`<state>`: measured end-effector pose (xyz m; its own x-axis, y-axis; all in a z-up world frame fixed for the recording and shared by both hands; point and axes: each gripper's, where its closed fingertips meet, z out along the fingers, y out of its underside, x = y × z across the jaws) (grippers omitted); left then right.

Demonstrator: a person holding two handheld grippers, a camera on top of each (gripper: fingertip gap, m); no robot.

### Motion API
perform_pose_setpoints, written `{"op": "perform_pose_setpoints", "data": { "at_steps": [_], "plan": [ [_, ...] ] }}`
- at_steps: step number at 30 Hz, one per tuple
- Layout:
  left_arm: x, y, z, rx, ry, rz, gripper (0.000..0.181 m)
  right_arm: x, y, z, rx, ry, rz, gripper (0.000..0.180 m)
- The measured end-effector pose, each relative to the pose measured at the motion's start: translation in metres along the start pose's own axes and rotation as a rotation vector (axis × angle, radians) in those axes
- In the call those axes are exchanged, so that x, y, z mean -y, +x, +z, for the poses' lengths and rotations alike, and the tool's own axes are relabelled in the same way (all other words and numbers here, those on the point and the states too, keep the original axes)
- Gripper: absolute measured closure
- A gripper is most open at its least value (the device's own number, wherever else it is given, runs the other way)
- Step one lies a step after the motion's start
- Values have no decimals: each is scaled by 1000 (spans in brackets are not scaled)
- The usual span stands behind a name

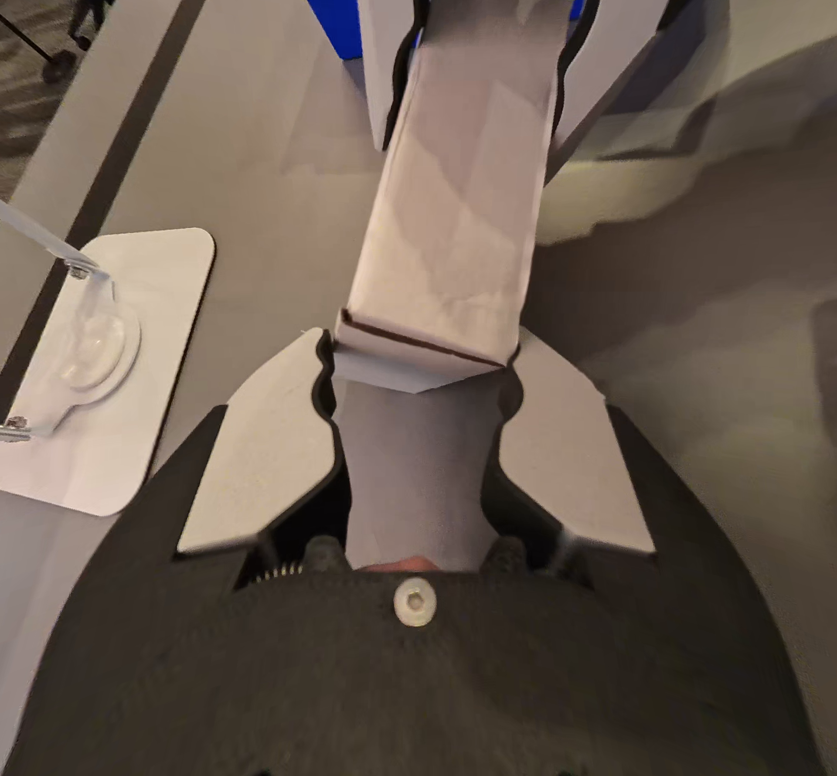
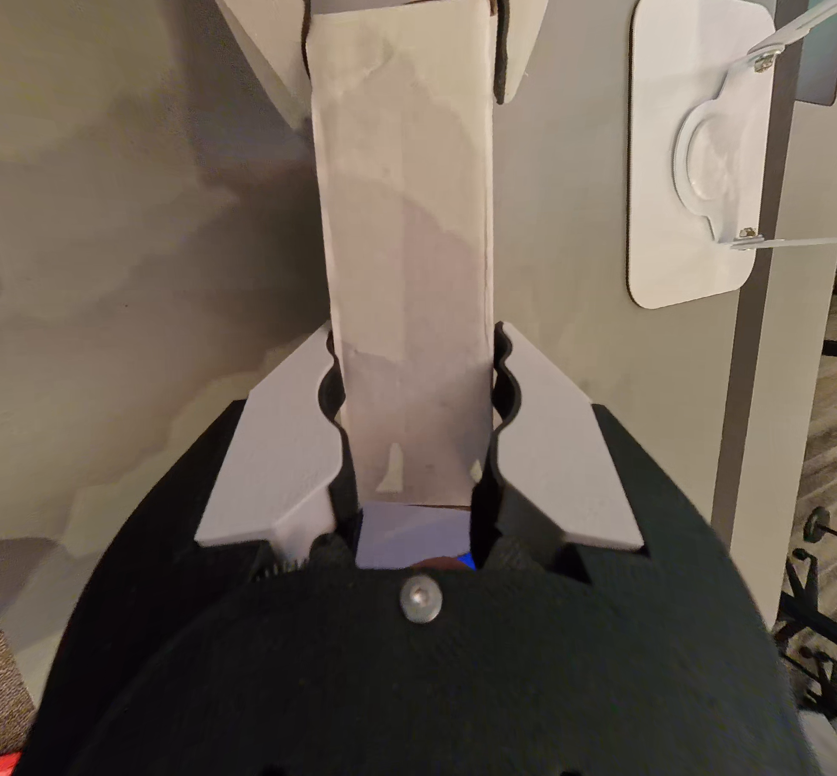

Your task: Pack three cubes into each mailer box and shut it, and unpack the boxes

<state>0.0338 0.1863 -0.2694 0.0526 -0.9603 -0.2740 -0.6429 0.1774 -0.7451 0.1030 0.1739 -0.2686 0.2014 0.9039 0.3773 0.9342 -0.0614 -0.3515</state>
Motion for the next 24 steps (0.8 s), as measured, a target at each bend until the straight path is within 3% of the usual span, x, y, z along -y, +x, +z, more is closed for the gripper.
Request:
{"op": "perform_pose_setpoints", "data": {
  "at_steps": [5, 9, 14, 24],
  "plan": [
    [1, -4, 0, -7, -5, -61, 113, 6, 13, -17, -269, -56, -156, 122],
    [1, -2, -1, -9, -17, -43, 113, 5, 9, -19, -315, -57, -167, 122],
    [2, 1, 1, 13, -35, 1, 115, 9, 2, -27, -60, 72, 27, 125],
    [3, 3, 2, 38, -51, 63, 116, 12, -1, -37, 248, 186, 207, 126]
  ]
}}
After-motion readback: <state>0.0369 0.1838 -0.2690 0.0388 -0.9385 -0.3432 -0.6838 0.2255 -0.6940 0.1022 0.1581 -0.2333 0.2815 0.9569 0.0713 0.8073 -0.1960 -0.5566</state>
